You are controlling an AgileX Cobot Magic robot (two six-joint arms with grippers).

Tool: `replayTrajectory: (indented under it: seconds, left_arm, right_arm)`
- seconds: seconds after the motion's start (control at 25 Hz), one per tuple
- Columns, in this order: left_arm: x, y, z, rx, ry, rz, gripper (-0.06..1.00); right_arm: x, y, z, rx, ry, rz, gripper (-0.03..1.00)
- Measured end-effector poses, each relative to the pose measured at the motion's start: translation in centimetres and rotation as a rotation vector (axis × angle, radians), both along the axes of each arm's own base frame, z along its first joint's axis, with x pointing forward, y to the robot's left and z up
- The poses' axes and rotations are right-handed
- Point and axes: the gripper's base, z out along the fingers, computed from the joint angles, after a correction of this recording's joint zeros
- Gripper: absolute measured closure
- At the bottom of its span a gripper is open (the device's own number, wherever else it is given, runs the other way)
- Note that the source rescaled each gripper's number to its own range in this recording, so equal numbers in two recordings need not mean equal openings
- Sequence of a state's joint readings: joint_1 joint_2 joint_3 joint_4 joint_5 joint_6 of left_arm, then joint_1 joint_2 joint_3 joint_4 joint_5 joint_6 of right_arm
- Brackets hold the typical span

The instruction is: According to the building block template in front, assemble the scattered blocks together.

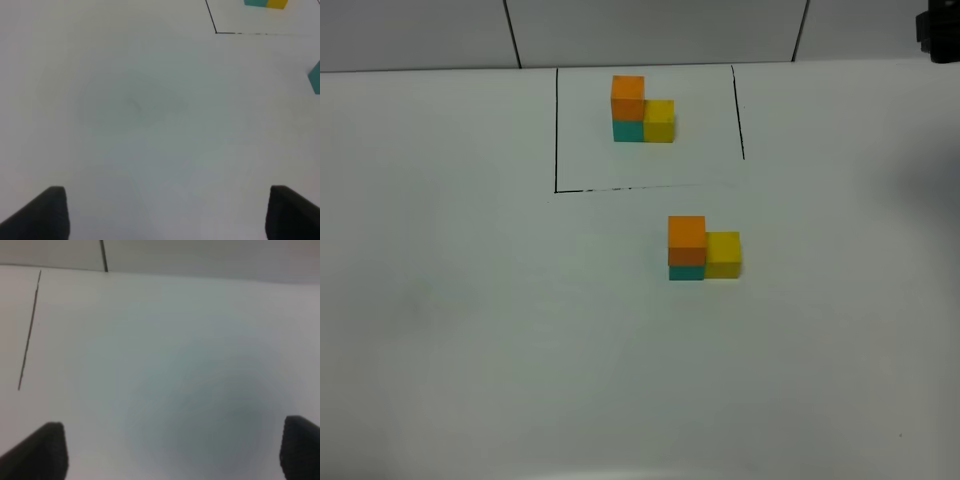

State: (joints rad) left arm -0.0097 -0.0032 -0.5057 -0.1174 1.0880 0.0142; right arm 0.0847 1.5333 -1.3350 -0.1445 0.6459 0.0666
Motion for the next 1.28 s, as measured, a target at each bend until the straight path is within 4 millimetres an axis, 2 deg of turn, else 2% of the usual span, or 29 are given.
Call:
replayTrajectory:
  seconds: [0.28, 0.52, 0.68, 1.04, 1.28]
  left_arm:
    - [0.0, 0.0, 0.0, 0.0, 0.0, 0.0, 0.15]
    - [0.0, 0.0, 0.0, 0.0, 0.0, 0.0, 0.15]
    - [0.0, 0.0, 0.0, 0.0, 0.0, 0.0, 0.15]
    - [0.0, 0.0, 0.0, 0.0, 0.0, 0.0, 0.15]
    - [0.0, 0.0, 0.0, 0.0, 0.0, 0.0, 0.15]
  right_arm:
    - [-7.3, -0.9, 1.6, -0.005, -0.072, -0.018, 0.19]
    - [-13.9, -3.3, 2.0, 0.027, -0.184, -0.127, 0.19]
    - [-18.4, -4.0, 2.3, 0.061, -0.266, -0.183, 0.19]
    - [-26.3, -3.6, 1.1, 0.052, -0.345, -0.204, 0.19]
    - [-30.8, -3.1, 0.1, 0.069, -0.401, -0.2, 0.19]
